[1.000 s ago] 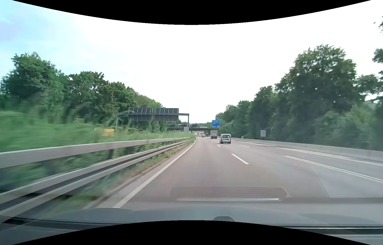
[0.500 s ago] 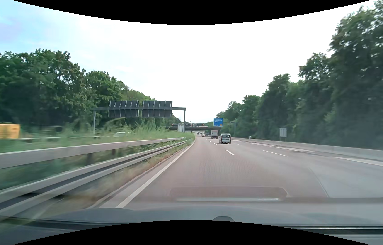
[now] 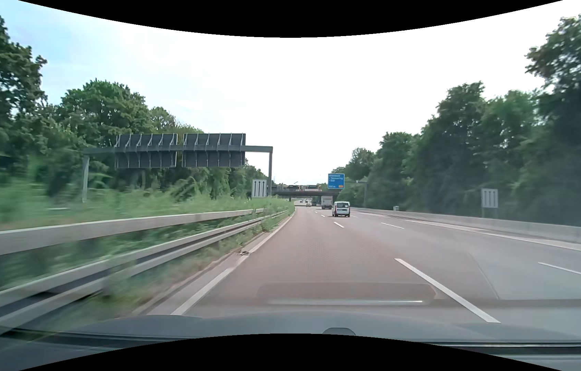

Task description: Follow the waypoints while adhering to traffic rules and regulations

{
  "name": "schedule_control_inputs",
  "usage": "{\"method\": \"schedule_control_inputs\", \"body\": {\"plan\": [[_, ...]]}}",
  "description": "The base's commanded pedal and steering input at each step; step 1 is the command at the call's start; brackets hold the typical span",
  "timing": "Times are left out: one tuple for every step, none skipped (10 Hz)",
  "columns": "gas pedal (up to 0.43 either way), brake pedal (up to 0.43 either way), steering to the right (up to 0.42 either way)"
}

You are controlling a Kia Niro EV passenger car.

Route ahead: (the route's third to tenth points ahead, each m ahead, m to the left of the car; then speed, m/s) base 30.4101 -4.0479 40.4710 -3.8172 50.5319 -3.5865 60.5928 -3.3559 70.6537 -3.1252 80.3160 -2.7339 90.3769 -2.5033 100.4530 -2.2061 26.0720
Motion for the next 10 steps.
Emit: {"method": "schedule_control_inputs", "body": {"plan": [[0.157, 0.0, -0.006], [0.157, 0.0, -0.006], [0.177, 0.0, -0.007], [0.189, 0.0, -0.008], [0.189, 0.0, -0.008], [0.189, 0.0, -0.008], [0.189, 0.0, -0.008], [0.189, 0.0, -0.008], [0.189, 0.0, -0.008], [0.189, 0.0, -0.008]]}}
